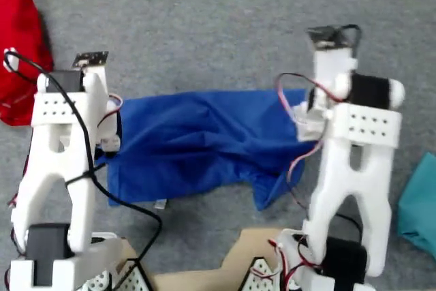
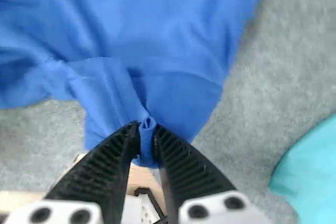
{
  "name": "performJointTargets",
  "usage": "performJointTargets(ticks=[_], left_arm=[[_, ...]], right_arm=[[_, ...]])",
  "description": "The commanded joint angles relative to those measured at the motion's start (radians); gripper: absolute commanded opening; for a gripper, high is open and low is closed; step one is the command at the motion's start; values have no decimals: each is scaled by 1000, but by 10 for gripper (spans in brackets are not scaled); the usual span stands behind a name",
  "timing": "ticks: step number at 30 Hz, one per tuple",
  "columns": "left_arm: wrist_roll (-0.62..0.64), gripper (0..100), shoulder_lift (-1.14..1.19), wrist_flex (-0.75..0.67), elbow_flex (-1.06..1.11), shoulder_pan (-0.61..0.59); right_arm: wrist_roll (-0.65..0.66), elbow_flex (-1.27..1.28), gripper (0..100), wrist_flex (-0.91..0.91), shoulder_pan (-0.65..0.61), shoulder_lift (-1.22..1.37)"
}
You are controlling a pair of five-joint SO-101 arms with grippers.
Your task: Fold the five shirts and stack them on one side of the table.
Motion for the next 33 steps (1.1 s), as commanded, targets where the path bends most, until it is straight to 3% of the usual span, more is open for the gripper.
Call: performJointTargets(ticks=[1, 15, 22, 33], left_arm=[[-51, 19, -59, -55, 68, -21], [-166, 19, -61, -235, 302, -41], [-215, 19, -59, -232, 281, -140], [-216, 19, -59, -236, 284, -144]], right_arm=[[26, 39, 5, -84, 104, -18], [49, 203, 5, -204, 114, 122], [49, 278, 5, -209, 107, 68], [43, 334, 5, -207, -5, -2]])
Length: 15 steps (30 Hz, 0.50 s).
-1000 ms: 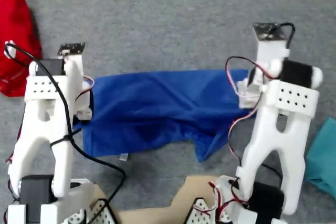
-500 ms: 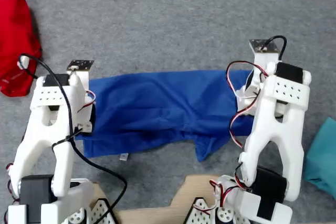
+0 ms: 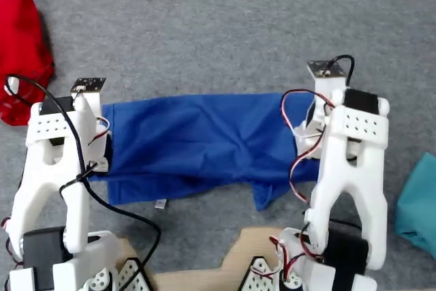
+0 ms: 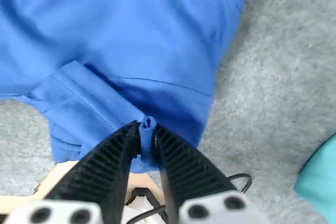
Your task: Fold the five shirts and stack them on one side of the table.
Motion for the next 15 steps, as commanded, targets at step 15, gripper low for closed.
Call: performJointTargets(ticks=[15], left_arm=[[-6, 19, -48, 0, 68, -3]], right_arm=[[21, 143, 106, -21, -16, -61]])
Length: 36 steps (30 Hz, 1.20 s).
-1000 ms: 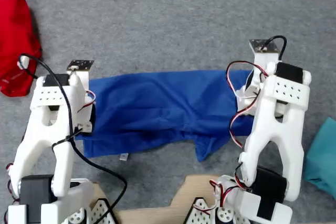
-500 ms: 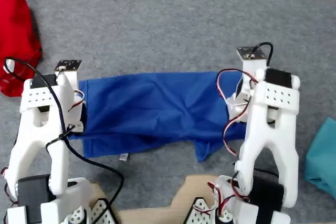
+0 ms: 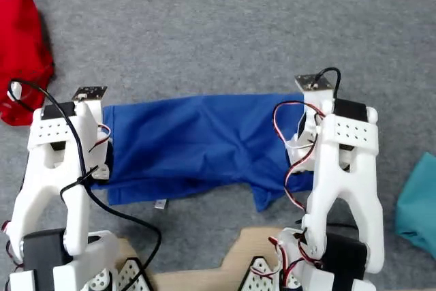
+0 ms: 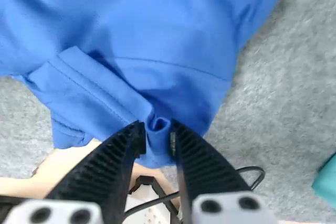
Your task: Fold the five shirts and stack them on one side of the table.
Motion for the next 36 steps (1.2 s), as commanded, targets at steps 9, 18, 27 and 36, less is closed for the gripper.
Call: performJointTargets(ticks=[9, 18, 27, 36], left_arm=[[23, 146, -35, 52, -21, -8], [63, 228, -30, 206, -382, -32], [83, 216, 91, 69, -626, -31], [201, 60, 415, 97, -867, -23]], right_arm=[[3, -140, 109, 178, -56, -36], [-54, -421, 241, 292, -58, -62], [-54, -533, 285, 288, -87, -81], [-137, -602, 150, 89, -87, 151]])
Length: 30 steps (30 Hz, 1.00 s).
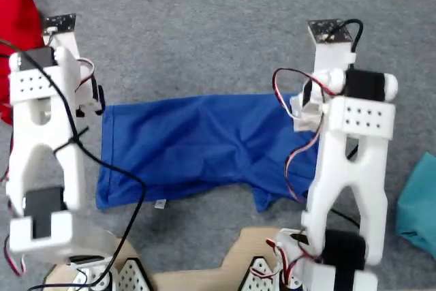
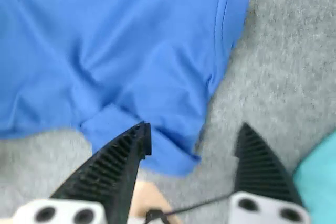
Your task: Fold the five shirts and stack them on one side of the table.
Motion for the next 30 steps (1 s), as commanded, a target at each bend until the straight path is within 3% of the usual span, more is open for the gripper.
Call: performJointTargets(ticks=[1, 4, 13, 18, 30], left_arm=[[41, 59, 96, 34, -155, -2], [43, 57, 186, 80, -252, 37], [109, 56, 364, 173, -454, 187], [144, 47, 472, 173, -448, 242], [147, 19, 763, 61, -614, 210]], right_arm=[[-15, -79, 115, -97, -7, 114], [-11, -124, 49, -192, -7, 249], [-78, -355, 44, -371, -31, 684], [-78, -535, 44, -299, -31, 897], [-64, -1009, 47, -161, -7, 1233]])
